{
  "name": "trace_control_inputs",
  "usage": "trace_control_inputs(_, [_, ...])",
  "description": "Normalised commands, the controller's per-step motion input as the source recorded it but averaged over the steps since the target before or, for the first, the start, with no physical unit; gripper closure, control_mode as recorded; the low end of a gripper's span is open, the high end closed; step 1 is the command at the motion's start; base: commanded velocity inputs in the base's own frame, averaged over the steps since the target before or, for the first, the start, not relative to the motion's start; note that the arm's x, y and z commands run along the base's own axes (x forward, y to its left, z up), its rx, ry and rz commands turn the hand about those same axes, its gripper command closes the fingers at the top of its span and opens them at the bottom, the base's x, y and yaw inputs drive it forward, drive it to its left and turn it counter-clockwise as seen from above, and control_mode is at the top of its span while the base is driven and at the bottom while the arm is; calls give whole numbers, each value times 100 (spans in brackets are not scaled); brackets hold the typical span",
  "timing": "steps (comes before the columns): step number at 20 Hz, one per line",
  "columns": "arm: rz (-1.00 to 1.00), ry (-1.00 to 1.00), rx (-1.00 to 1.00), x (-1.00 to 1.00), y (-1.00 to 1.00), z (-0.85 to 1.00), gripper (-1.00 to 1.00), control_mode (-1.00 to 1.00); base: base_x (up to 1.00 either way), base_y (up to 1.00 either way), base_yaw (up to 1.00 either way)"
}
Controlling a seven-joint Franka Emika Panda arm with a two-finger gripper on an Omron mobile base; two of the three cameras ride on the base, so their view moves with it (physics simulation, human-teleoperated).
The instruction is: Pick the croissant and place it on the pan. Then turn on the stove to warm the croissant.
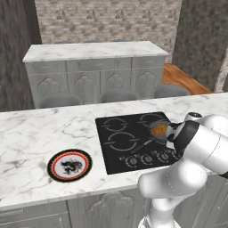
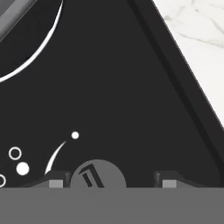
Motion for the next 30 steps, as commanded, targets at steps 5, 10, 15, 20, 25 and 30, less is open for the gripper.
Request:
trace_control_inputs(5, [0,1,-12,0,13,-1,100,-100,0,0,0])
trace_control_inputs(10, [0,2,-17,0,15,0,100,-100,0,0,0])
trace_control_inputs(15, [0,0,-1,0,0,0,100,-100,0,0,0])
trace_control_inputs(20, [9,0,0,1,0,-2,100,-100,0,0,0])
trace_control_inputs(25, [19,0,0,7,0,-4,100,-100,0,0,0])
trace_control_inputs(30, [31,0,0,16,0,-10,100,-100,0,0,0])
